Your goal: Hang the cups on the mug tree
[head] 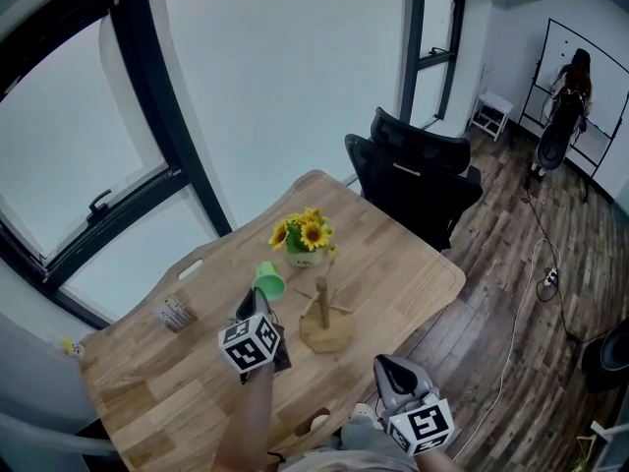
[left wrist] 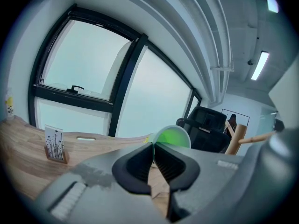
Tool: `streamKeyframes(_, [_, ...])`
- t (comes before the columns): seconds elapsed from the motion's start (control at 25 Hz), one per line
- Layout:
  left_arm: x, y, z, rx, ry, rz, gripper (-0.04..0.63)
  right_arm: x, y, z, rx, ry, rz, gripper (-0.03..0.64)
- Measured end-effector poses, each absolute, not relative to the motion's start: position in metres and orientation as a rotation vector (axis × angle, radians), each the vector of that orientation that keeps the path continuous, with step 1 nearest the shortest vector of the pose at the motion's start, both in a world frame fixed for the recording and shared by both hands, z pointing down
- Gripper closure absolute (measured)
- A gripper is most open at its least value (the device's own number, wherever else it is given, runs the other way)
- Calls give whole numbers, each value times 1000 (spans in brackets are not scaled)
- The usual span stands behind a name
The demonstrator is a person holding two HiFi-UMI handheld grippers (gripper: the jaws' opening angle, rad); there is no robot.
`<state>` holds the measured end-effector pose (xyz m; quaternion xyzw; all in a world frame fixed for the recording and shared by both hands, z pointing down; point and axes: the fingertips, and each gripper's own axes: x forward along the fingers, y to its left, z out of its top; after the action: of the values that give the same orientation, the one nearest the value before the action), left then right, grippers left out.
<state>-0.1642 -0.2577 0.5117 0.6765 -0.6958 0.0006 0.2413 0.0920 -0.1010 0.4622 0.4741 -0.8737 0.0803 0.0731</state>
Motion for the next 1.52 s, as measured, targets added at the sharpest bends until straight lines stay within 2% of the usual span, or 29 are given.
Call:
streamKeyframes(1.12, [-137,-269,529,1960,-1864,137,578,91,-105,471,1470,-2592,266,617])
streamKeyframes(1.52, [-125,-265,512,2188,-1999,361,578,86,-107,472,1460,-2590,273,617])
